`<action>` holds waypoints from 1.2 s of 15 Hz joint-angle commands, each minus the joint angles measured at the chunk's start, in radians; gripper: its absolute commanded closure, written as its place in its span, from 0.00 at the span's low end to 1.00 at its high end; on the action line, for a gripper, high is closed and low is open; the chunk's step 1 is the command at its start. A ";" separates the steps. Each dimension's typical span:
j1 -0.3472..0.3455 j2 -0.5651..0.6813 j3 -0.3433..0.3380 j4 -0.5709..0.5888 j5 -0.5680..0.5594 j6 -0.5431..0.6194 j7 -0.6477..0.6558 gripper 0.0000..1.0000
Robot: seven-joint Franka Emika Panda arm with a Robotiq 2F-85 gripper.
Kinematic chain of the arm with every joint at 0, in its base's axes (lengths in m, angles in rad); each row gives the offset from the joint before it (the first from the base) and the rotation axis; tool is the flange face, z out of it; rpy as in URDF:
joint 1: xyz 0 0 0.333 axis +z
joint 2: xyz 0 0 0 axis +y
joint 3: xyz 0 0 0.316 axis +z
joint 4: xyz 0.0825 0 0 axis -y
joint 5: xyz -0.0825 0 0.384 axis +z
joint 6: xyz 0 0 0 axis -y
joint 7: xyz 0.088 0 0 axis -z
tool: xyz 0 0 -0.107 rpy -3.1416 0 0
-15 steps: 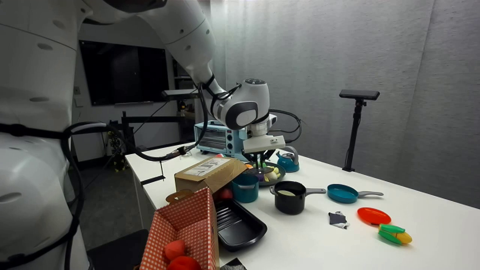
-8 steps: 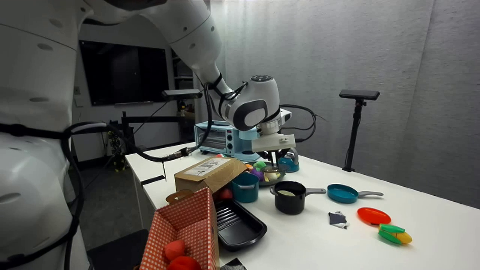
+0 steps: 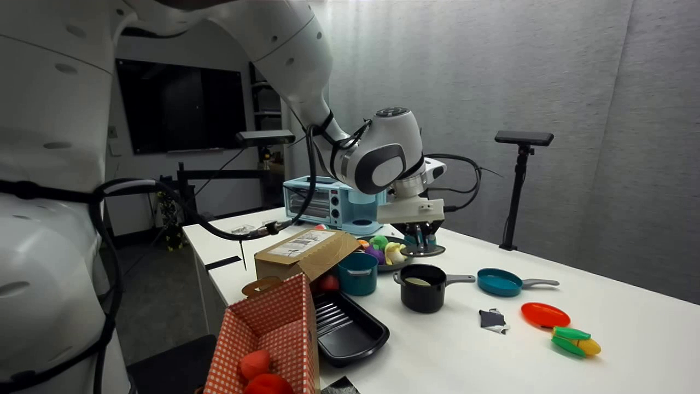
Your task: Remove the lid from the blue pot and place it on the black pot
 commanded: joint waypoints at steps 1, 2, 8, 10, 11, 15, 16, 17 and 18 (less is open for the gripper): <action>-0.004 0.001 -0.024 -0.009 -0.079 0.035 0.111 0.96; -0.004 0.000 -0.029 -0.012 -0.096 0.032 0.132 0.96; -0.007 -0.013 -0.037 -0.050 -0.169 0.010 0.207 0.96; -0.009 -0.015 -0.032 -0.064 -0.177 0.006 0.210 0.96; -0.009 -0.015 -0.031 -0.069 -0.179 0.003 0.209 0.96; -0.006 -0.012 -0.032 -0.082 -0.189 -0.002 0.213 0.96; -0.005 -0.010 -0.034 -0.083 -0.195 -0.002 0.218 0.96; -0.004 -0.010 -0.036 -0.083 -0.203 -0.004 0.223 0.96; -0.004 -0.010 -0.035 -0.084 -0.210 -0.005 0.224 0.61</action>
